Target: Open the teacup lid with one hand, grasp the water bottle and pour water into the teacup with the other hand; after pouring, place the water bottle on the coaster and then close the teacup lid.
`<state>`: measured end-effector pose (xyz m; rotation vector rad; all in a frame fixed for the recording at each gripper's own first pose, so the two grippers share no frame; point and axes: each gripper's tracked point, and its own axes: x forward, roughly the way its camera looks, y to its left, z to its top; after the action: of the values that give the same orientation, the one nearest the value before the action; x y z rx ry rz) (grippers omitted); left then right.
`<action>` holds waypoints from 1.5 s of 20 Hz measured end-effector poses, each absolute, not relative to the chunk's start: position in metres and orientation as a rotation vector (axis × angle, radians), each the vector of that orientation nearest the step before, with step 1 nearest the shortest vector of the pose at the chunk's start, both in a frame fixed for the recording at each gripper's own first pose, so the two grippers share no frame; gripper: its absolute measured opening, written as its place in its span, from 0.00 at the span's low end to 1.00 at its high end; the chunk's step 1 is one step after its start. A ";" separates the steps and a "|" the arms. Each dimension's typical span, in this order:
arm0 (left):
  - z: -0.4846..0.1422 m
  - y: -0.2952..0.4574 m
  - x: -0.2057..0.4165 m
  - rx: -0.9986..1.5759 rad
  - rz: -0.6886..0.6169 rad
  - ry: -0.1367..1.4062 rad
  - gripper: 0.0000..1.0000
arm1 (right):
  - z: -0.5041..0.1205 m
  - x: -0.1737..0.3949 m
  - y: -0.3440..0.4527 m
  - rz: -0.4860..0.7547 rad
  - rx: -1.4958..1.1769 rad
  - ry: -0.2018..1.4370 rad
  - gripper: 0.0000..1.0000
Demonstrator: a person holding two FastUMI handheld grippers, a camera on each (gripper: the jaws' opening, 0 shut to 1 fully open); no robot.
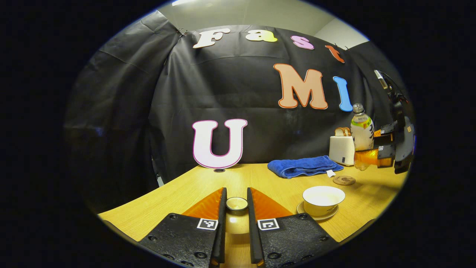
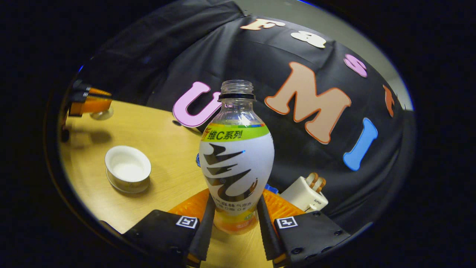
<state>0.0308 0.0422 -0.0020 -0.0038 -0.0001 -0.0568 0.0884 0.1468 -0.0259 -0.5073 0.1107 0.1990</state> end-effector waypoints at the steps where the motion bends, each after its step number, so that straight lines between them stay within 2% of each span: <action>1: -0.001 0.042 0.031 -0.004 -0.057 -0.001 0.24 | -0.028 0.090 0.145 0.193 -0.422 0.115 0.60; 5: -0.003 0.043 0.031 -0.004 -0.057 -0.001 0.24 | -0.031 0.085 0.146 0.171 -0.125 0.167 0.60; 9: -0.003 0.043 0.031 -0.003 -0.057 -0.001 0.24 | -0.031 0.077 0.146 0.106 0.008 0.196 0.62; 22: -0.003 0.042 0.031 -0.004 -0.059 -0.001 0.24 | -0.065 0.083 0.171 0.132 0.012 0.267 0.61; 27: -0.003 0.042 0.031 -0.005 -0.059 -0.001 0.24 | -0.073 0.084 0.173 0.135 0.007 0.280 0.65; 28: -0.004 0.042 0.030 -0.005 -0.059 -0.002 0.24 | -0.075 0.084 0.174 0.138 0.016 0.280 0.69; 30: -0.003 0.042 0.031 -0.005 -0.059 -0.002 0.24 | -0.075 0.085 0.174 0.140 0.021 0.276 0.67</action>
<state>0.0308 0.0418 -0.0029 -0.0047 -0.0016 -0.0591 0.0853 0.1744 -0.0747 0.0212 0.2759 0.1402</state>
